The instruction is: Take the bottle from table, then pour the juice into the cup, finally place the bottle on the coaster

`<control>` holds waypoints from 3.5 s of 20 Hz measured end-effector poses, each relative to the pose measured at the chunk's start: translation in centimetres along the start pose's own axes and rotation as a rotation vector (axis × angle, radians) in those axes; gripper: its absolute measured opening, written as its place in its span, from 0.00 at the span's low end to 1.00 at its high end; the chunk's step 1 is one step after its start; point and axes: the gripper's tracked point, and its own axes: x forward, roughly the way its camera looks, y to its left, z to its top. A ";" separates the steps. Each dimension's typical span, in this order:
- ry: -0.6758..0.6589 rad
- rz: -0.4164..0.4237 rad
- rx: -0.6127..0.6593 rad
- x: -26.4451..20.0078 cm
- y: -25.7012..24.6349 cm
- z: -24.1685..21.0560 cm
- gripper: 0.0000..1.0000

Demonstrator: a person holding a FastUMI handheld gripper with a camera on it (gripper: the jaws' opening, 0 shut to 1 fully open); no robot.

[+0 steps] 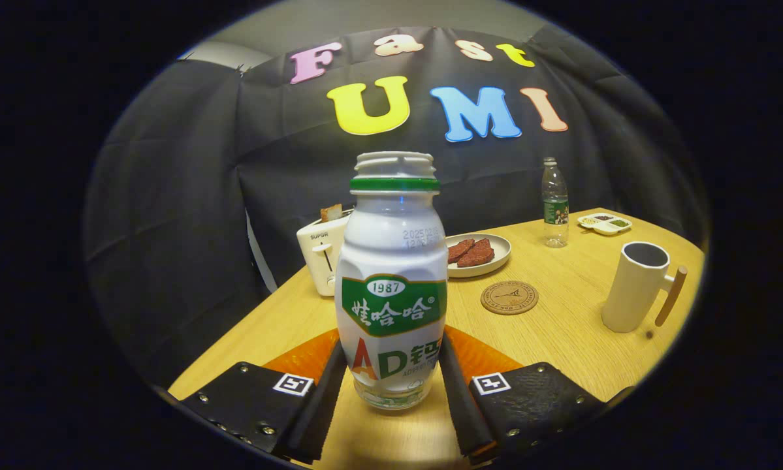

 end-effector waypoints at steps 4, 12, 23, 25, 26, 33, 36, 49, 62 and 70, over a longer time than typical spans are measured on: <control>-0.023 -0.010 0.108 -0.3 -1.8 2.0 0.74; -0.076 -0.032 0.333 -0.1 -5.7 5.2 0.74; -0.034 -0.029 0.623 0.4 -9.9 4.1 0.74; -0.021 -0.022 0.676 0.7 -10.5 3.7 0.74; -0.015 -0.021 0.704 0.6 -10.8 3.6 0.74; 0.026 -0.006 0.884 1.0 -11.4 3.4 0.74; 0.030 -0.002 0.951 1.0 -11.7 3.7 0.74; 0.079 0.015 1.216 0.7 -11.4 5.1 0.74; 0.130 0.013 1.411 0.2 -11.6 6.2 0.74; 0.153 0.037 1.465 0.5 -11.1 7.1 0.74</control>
